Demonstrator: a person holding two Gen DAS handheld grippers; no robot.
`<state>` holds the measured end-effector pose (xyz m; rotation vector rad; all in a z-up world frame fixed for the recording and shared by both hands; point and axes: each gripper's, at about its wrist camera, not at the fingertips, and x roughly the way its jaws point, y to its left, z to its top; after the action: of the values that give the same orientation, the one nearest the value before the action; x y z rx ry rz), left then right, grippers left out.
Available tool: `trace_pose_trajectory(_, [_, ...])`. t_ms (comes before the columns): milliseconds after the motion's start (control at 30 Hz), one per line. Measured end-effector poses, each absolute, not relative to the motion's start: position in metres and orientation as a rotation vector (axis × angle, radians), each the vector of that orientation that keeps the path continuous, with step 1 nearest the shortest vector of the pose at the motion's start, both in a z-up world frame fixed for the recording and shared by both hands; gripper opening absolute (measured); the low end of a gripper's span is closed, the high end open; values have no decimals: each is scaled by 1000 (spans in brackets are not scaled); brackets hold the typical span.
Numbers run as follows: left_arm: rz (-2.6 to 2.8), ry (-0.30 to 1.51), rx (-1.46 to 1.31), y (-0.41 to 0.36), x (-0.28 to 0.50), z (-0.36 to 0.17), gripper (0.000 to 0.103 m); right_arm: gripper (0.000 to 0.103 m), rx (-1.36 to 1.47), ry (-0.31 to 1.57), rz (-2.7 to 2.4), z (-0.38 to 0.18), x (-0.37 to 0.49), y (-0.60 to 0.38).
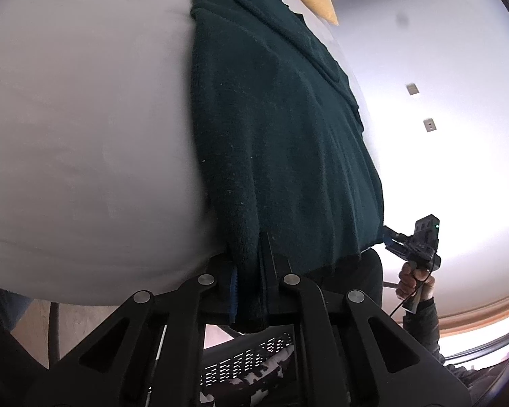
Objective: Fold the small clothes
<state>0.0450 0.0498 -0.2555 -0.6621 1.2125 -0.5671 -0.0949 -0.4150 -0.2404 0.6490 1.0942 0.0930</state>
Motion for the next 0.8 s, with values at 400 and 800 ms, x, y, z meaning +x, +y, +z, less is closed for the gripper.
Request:
trace_pose_trajectory(400, [-726, 1041, -797, 53, 46, -218, 6, 9, 697, 929, 275, -212, -104, -396])
trace_pose_trajectory(800, [-776, 877, -891, 73, 84, -175, 6, 9, 714, 746, 416, -168, -53, -370])
